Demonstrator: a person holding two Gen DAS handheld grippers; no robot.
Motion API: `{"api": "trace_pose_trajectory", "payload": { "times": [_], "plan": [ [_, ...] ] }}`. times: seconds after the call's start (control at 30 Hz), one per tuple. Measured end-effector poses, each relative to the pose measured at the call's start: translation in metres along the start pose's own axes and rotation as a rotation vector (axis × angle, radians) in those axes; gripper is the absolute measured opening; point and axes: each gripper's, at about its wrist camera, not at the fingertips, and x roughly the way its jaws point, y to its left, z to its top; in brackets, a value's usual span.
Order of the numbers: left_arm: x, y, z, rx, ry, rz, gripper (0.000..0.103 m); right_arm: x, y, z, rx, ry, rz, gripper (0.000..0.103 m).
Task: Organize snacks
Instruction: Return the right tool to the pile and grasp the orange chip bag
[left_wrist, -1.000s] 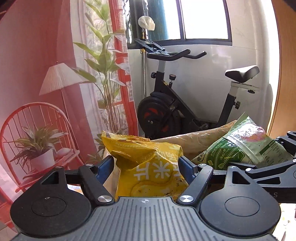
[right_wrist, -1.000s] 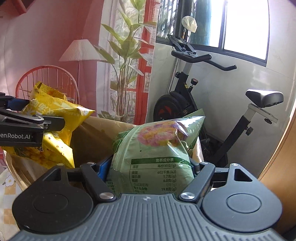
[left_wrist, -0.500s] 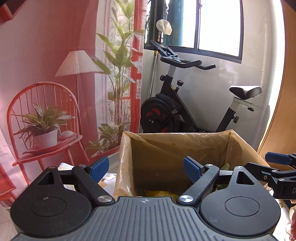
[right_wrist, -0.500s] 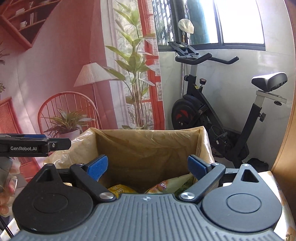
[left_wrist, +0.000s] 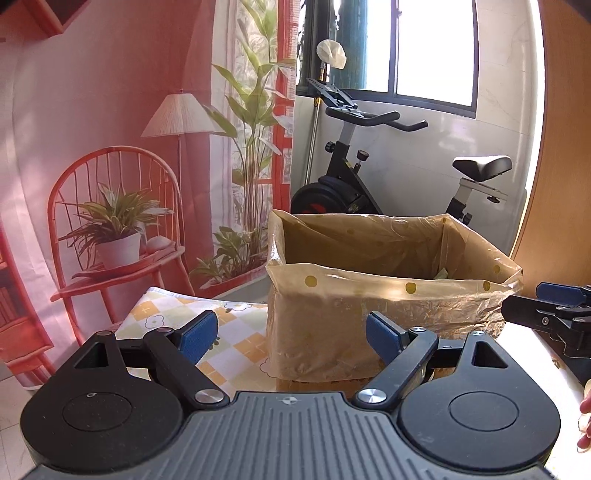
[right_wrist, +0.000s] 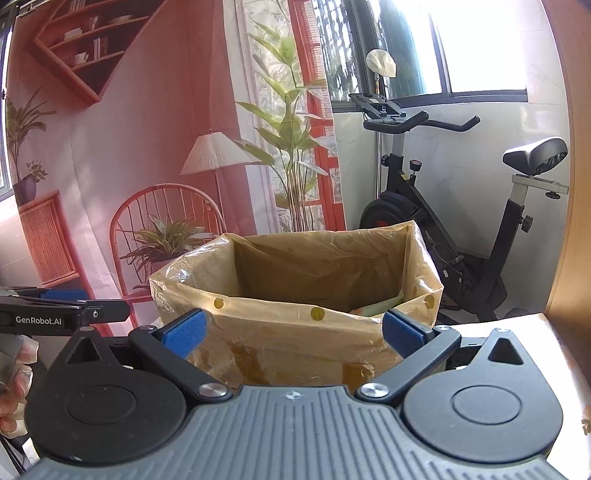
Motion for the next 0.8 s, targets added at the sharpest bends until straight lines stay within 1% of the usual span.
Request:
{"api": "trace_pose_trajectory", "payload": {
  "times": [0.2,0.27,0.37,0.5,0.63,0.8],
  "plan": [
    [-0.016,0.007,-0.019,-0.022,0.000,0.015,0.089,-0.011,0.005,-0.025,0.028,-0.004,0.049,0.103],
    [-0.020,0.009,-0.026,-0.027,0.001,0.021,0.089,-0.014,0.008,-0.034,0.009,-0.003,0.051,0.103],
    [-0.026,0.012,-0.040,-0.045,0.017,0.028,0.089,-0.018,0.010,-0.048,0.005,0.004,0.031,0.103],
    [-0.029,0.018,-0.061,-0.072,0.050,0.028,0.089,-0.016,0.009,-0.066,0.017,0.065,0.038,0.101],
    [-0.027,0.021,-0.080,-0.074,0.088,0.020,0.088,-0.015,0.010,-0.085,0.017,0.122,0.048,0.100],
    [-0.026,0.022,-0.095,-0.079,0.124,0.008,0.088,-0.014,0.018,-0.105,-0.007,0.201,0.042,0.100]
  ]
}}
